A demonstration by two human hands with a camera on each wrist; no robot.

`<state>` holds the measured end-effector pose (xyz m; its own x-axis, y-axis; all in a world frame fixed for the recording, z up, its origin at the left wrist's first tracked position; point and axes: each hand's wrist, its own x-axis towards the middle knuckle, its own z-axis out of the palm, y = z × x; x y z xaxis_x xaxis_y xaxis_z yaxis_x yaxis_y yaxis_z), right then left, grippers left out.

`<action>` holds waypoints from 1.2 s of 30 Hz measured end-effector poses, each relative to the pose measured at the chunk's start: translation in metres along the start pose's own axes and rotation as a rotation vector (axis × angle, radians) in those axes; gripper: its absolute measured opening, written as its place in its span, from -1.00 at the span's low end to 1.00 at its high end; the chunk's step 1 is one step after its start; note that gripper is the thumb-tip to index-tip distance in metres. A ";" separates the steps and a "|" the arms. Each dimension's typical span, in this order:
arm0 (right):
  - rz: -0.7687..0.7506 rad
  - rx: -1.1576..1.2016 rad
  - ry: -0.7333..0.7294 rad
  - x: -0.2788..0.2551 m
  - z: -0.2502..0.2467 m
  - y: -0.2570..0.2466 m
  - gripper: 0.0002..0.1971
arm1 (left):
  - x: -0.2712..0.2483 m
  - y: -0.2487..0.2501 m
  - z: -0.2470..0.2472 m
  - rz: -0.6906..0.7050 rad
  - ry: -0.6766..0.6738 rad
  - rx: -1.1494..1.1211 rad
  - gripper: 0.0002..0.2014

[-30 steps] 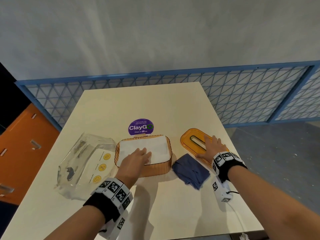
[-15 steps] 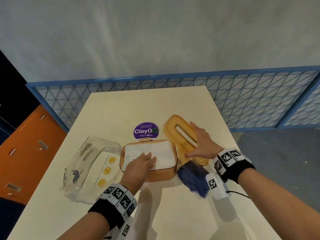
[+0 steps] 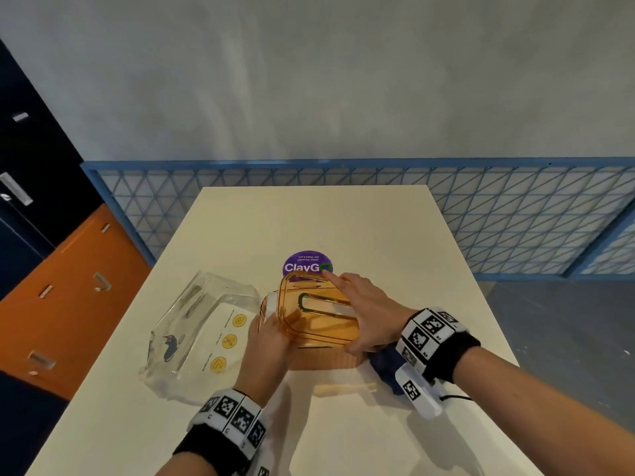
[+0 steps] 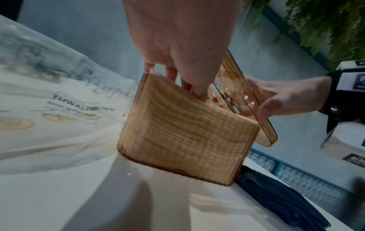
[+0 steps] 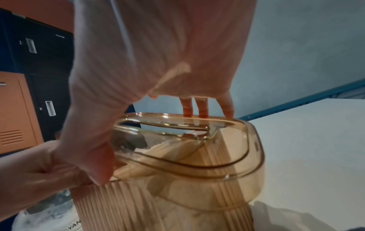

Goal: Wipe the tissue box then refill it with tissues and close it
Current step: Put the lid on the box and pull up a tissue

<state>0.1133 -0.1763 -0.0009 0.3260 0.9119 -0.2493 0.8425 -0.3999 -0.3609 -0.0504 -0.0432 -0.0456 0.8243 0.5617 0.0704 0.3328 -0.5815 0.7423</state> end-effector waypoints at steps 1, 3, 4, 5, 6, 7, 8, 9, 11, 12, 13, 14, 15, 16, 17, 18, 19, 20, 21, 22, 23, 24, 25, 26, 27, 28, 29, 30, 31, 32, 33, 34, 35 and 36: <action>0.001 -0.018 -0.008 0.002 -0.001 0.000 0.30 | 0.001 -0.012 -0.001 0.019 0.002 0.100 -0.64; -0.001 -0.045 -0.029 0.006 -0.003 -0.002 0.30 | -0.006 -0.018 -0.004 0.094 0.053 0.102 -0.65; -0.006 -0.057 -0.040 0.008 -0.003 -0.004 0.30 | -0.008 -0.021 -0.006 0.102 0.145 0.043 -0.67; -0.013 -0.075 -0.050 0.010 -0.004 -0.006 0.30 | -0.009 -0.023 -0.008 0.060 0.228 -0.007 -0.67; -0.020 -0.100 -0.060 0.011 -0.004 -0.010 0.30 | -0.009 -0.024 -0.010 0.026 0.277 -0.053 -0.68; -0.025 -0.130 -0.070 0.013 -0.004 -0.014 0.30 | -0.008 -0.022 -0.013 -0.009 0.303 -0.094 -0.69; -0.029 -0.161 -0.077 0.015 -0.003 -0.019 0.30 | -0.007 -0.021 -0.014 -0.032 0.325 -0.134 -0.70; -0.033 -0.188 -0.080 0.018 -0.002 -0.023 0.30 | -0.005 -0.021 -0.015 -0.069 0.326 -0.184 -0.70; -0.035 -0.222 -0.082 0.023 -0.001 -0.028 0.29 | -0.001 -0.021 -0.016 -0.117 0.285 -0.225 -0.67; -0.032 -0.230 -0.089 0.026 0.000 -0.029 0.29 | 0.000 -0.023 -0.015 -0.137 0.268 -0.213 -0.66; -0.029 -0.238 -0.096 0.028 0.002 -0.029 0.29 | 0.000 -0.024 -0.014 -0.156 0.246 -0.177 -0.65; -0.030 -0.250 -0.104 0.029 0.003 -0.029 0.29 | -0.001 -0.025 -0.012 -0.162 0.224 -0.142 -0.65; -0.032 -0.261 -0.111 0.029 0.004 -0.028 0.28 | -0.002 -0.025 -0.009 -0.166 0.209 -0.109 -0.65; -0.032 -0.265 -0.117 0.029 0.004 -0.028 0.28 | -0.003 -0.026 -0.007 -0.163 0.201 -0.085 -0.65; -0.030 -0.259 -0.122 0.029 0.005 -0.028 0.27 | -0.003 -0.024 -0.006 -0.163 0.195 -0.070 -0.66; -0.029 -0.246 -0.129 0.029 0.005 -0.028 0.26 | -0.003 -0.023 -0.006 -0.164 0.197 -0.062 -0.66; -0.029 -0.227 -0.141 0.029 0.005 -0.027 0.25 | -0.002 -0.023 -0.006 -0.164 0.192 -0.054 -0.66; -0.030 -0.202 -0.153 0.028 0.004 -0.026 0.24 | -0.001 -0.023 -0.006 -0.154 0.186 -0.033 -0.66; -0.031 -0.159 -0.159 0.028 0.003 -0.025 0.22 | 0.000 -0.024 -0.006 -0.140 0.171 -0.006 -0.66; -0.037 -0.094 -0.152 0.026 0.001 -0.023 0.18 | 0.000 -0.024 -0.007 -0.111 0.156 0.047 -0.67; -0.041 -0.010 -0.130 0.024 -0.002 -0.022 0.12 | 0.001 -0.024 -0.008 -0.063 0.142 0.138 -0.70; -0.040 0.075 -0.089 0.022 -0.005 -0.020 0.03 | 0.003 -0.022 -0.009 0.003 0.137 0.249 -0.76; -0.025 0.148 -0.038 0.019 -0.007 -0.018 -0.06 | 0.007 -0.017 -0.010 0.060 0.129 0.348 -0.82; 0.000 0.198 0.015 0.017 -0.010 -0.016 -0.14 | 0.011 -0.010 -0.012 0.096 0.105 0.439 -0.87; 0.031 0.231 0.065 0.015 -0.011 -0.013 -0.20 | 0.015 -0.001 -0.014 0.113 0.045 0.513 -0.87; 0.060 0.251 0.104 0.013 -0.011 -0.009 -0.23 | 0.020 0.005 -0.014 0.122 -0.017 0.574 -0.83; 0.084 0.265 0.125 0.011 -0.011 -0.005 -0.26 | 0.024 0.010 -0.014 0.129 -0.055 0.639 -0.78; 0.101 0.271 0.128 0.009 -0.011 -0.002 -0.27 | 0.029 0.014 -0.015 0.139 -0.083 0.713 -0.76; 0.117 0.276 0.122 0.007 -0.011 0.000 -0.28 | 0.033 0.016 -0.014 0.154 -0.104 0.770 -0.75; 0.132 0.279 0.114 0.004 -0.011 0.002 -0.28 | 0.035 0.018 -0.013 0.169 -0.123 0.806 -0.75; 0.145 0.283 0.110 0.002 -0.011 0.003 -0.28 | 0.036 0.018 -0.011 0.185 -0.142 0.825 -0.75; 0.154 0.289 0.107 0.000 -0.011 0.004 -0.27 | 0.037 0.018 -0.010 0.201 -0.160 0.843 -0.77; 0.159 0.296 0.104 -0.002 -0.011 0.004 -0.27 | 0.038 0.017 -0.009 0.226 -0.174 0.864 -0.78; 0.159 0.300 0.101 -0.003 -0.011 0.004 -0.27 | 0.039 0.017 -0.009 0.259 -0.186 0.889 -0.80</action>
<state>0.1206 -0.1801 0.0085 0.4968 0.8344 -0.2385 0.6188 -0.5333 -0.5767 -0.0167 -0.0254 -0.0241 0.9558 0.2941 -0.0025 0.2933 -0.9537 -0.0672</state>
